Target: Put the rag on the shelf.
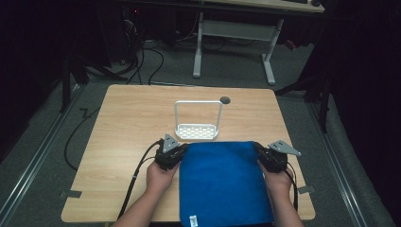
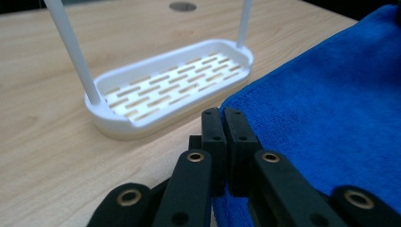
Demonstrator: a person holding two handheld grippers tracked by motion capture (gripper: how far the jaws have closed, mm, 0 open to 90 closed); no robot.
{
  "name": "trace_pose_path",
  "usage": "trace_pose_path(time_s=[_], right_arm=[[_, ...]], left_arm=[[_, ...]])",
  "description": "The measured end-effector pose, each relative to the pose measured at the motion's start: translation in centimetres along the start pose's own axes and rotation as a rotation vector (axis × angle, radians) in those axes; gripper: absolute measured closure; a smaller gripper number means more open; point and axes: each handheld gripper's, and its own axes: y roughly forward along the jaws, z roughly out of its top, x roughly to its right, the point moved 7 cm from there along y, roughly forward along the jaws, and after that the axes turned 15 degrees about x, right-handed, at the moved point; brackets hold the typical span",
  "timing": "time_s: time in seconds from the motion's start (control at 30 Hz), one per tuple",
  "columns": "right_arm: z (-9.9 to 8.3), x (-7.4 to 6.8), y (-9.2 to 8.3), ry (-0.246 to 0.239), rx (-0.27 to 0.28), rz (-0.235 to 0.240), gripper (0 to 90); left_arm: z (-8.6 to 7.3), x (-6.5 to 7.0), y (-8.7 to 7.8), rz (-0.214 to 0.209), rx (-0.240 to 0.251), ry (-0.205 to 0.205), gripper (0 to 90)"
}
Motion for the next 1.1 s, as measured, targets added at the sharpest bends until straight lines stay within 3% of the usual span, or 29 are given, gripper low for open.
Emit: trace_pose_path(time_s=[0.1,0.3,0.5,0.83,0.97,1.1], right_arm=[[0.6,-0.6,-0.3,-0.006,0.022,0.007,88.6],[1.8,-2.1,-0.7,-0.018,0.066,0.022,88.6],[2.9,-3.7,-1.3,-0.035,0.108,0.041,88.5],[5.0,-4.3,-2.3,-0.03,0.191,0.052,88.6],[6.1,-4.6,-2.7,-0.029,0.229,0.059,88.6],[7.5,-5.1,-2.9,-0.033,0.27,0.067,88.6]], left_arm=[[0.2,0.0,-0.9,0.008,0.028,0.004,88.3],[0.1,-0.9,-2.1,0.024,0.05,-0.04,88.3],[1.5,-1.5,-3.2,0.045,0.109,-0.054,88.3],[4.7,-2.3,-5.9,0.103,0.202,-0.005,88.3],[6.1,-2.6,-6.9,0.123,0.237,0.032,88.3],[7.4,-2.7,-7.4,0.135,0.274,0.035,88.4]])
